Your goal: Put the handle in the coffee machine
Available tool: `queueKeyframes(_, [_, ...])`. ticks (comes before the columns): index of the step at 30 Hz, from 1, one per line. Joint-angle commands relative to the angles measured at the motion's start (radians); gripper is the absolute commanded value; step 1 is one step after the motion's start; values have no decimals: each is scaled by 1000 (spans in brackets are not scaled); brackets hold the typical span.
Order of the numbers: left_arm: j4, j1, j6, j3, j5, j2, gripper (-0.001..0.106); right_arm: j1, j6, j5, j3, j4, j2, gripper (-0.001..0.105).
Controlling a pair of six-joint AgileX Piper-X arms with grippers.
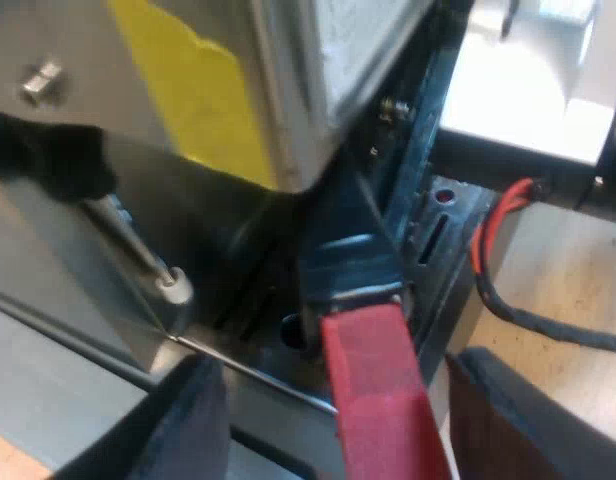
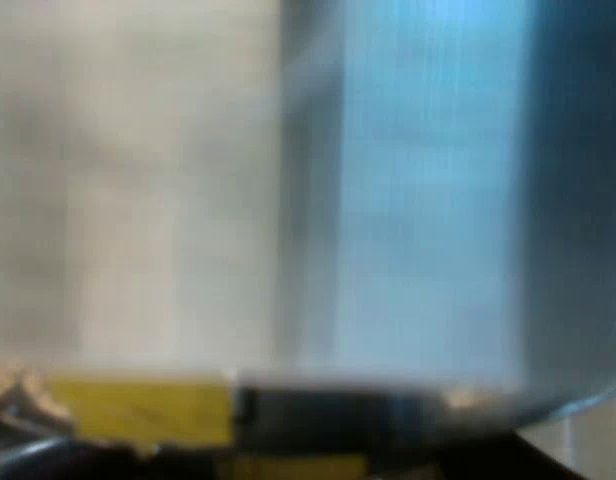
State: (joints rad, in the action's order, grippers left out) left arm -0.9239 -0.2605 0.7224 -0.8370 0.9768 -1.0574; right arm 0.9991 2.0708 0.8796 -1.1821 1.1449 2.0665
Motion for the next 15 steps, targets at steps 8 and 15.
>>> queueKeyframes(8, [-74, -25, -2, -76, -127, -3, 1, -8, 7, -27, -38, 115, -55, 28])
queueKeyframes(15, [-69, 26, 5, -76, -265, -86, 1, -8, 7, -27, -38, 115, -55, 28])
